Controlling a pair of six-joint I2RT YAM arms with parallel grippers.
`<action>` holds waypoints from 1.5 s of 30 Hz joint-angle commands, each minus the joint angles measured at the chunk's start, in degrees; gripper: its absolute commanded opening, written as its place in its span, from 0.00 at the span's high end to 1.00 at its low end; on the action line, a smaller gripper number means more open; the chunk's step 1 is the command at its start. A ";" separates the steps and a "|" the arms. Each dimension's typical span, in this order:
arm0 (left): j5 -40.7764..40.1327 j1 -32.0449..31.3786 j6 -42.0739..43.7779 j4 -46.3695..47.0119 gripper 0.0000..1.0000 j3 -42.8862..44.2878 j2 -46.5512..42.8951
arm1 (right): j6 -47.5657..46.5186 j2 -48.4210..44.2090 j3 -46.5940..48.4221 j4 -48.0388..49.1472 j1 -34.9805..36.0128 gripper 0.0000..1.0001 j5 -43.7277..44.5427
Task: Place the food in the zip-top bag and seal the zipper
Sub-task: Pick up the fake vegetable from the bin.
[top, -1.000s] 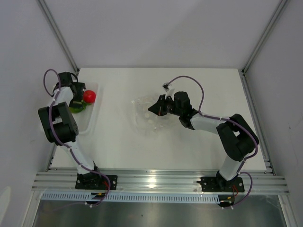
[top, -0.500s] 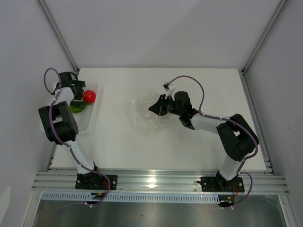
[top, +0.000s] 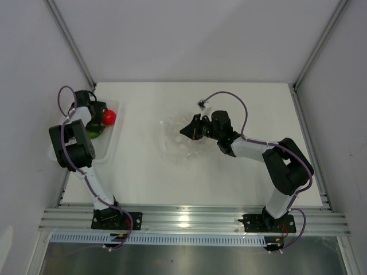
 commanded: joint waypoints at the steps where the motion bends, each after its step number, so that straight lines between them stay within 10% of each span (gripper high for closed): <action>1: 0.86 -0.13 -0.61 0.77 0.01 1.52 0.88 | -0.74 0.52 0.90 2.86 -0.26 1.00 -0.54; 32: 7.89 -0.39 1.94 11.39 0.37 -6.73 -6.05 | -0.65 0.43 0.72 2.77 -0.44 1.00 -0.63; 45: 8.86 0.04 6.33 16.33 0.37 -14.47 -18.98 | -0.48 0.69 0.63 3.21 -0.44 1.00 -0.63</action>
